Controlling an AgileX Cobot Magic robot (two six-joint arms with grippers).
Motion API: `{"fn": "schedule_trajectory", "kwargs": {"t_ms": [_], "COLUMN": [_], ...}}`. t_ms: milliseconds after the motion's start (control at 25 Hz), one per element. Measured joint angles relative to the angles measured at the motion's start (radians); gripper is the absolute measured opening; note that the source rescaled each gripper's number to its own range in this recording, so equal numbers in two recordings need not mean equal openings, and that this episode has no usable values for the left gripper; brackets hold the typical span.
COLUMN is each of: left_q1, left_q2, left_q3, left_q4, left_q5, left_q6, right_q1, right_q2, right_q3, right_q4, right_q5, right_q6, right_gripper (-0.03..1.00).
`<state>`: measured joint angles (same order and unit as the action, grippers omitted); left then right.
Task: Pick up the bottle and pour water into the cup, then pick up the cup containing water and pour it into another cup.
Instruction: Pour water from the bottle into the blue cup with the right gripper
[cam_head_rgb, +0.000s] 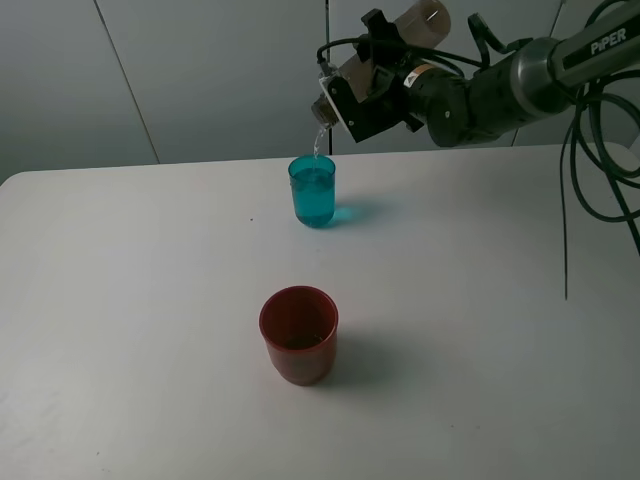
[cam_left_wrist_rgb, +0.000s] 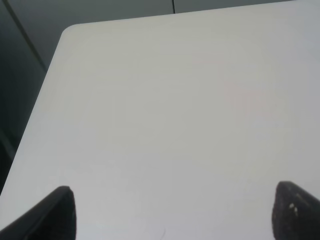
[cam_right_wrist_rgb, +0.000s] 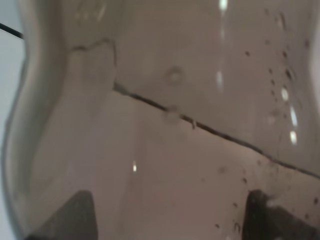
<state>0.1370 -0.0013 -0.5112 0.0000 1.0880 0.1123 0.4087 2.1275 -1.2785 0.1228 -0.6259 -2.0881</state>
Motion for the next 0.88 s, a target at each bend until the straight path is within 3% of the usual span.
{"fn": "schedule_trajectory", "kwargs": {"t_ms": [880], "left_q1": [0.000], "left_q2": [0.000], "left_q3": [0.000], "left_q4": [0.000], "left_q5": [0.000], "left_q6": [0.002], "right_q1": [0.000], "right_q2": [0.000], "right_q3": [0.000], "right_q4": [-0.033], "right_q5": [-0.070], "right_q6": [0.000], "right_gripper": [0.00]}}
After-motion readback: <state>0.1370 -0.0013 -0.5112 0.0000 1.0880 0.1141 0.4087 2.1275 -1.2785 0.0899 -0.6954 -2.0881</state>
